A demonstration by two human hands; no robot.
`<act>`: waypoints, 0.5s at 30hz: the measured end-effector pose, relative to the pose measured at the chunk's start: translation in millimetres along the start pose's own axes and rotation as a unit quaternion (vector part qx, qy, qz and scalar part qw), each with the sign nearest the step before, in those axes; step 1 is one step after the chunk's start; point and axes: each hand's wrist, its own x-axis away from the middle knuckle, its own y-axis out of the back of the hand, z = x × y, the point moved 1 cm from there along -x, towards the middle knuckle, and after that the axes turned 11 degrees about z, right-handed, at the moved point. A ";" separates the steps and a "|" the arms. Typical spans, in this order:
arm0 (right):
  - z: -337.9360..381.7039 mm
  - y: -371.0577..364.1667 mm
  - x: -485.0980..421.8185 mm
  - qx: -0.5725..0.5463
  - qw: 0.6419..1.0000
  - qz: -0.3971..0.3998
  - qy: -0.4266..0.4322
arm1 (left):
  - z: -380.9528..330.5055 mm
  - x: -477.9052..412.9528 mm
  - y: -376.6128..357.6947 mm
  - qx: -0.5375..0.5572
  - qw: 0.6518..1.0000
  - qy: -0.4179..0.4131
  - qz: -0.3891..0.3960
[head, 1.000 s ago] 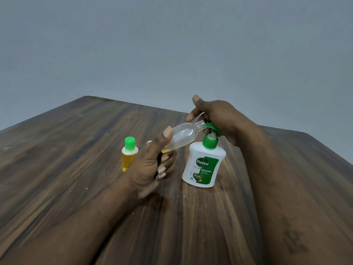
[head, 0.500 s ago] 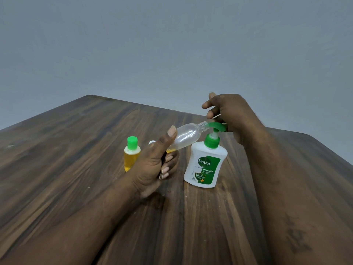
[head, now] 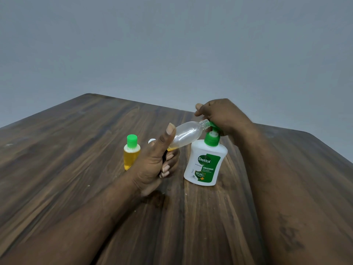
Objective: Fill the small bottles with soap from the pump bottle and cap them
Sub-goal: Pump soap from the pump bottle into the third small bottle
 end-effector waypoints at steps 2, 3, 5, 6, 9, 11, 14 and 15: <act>0.4 0.2 3.0 0.005 0.999 0.033 -0.021 | 0.0 -0.3 0.4 -0.005 1.000 -0.002 0.002; 1.3 1.6 4.1 0.010 0.999 0.038 -0.020 | -0.1 -0.6 0.8 -0.007 1.000 -0.002 0.001; 3.8 5.5 5.3 0.044 0.999 0.029 0.003 | 0.6 -1.1 1.4 -0.010 1.000 0.000 0.002; 5.1 6.1 5.7 0.058 0.998 0.015 0.021 | 1.4 -1.4 1.4 -0.012 1.000 0.002 0.004; 4.3 3.9 2.0 0.026 0.998 -0.030 0.046 | 4.7 -2.4 3.0 -0.008 1.000 0.003 -0.006; 3.1 0.1 -1.1 0.055 0.998 -0.008 0.023 | 5.4 -2.3 4.2 -0.008 1.000 0.005 -0.006; -0.4 -6.1 -3.1 0.082 0.994 0.066 -0.038 | 3.0 0.1 2.3 -0.001 1.000 0.015 0.002; -0.2 -6.4 -2.0 0.081 0.993 0.077 -0.043 | 2.0 1.5 1.1 0.008 1.000 0.015 0.004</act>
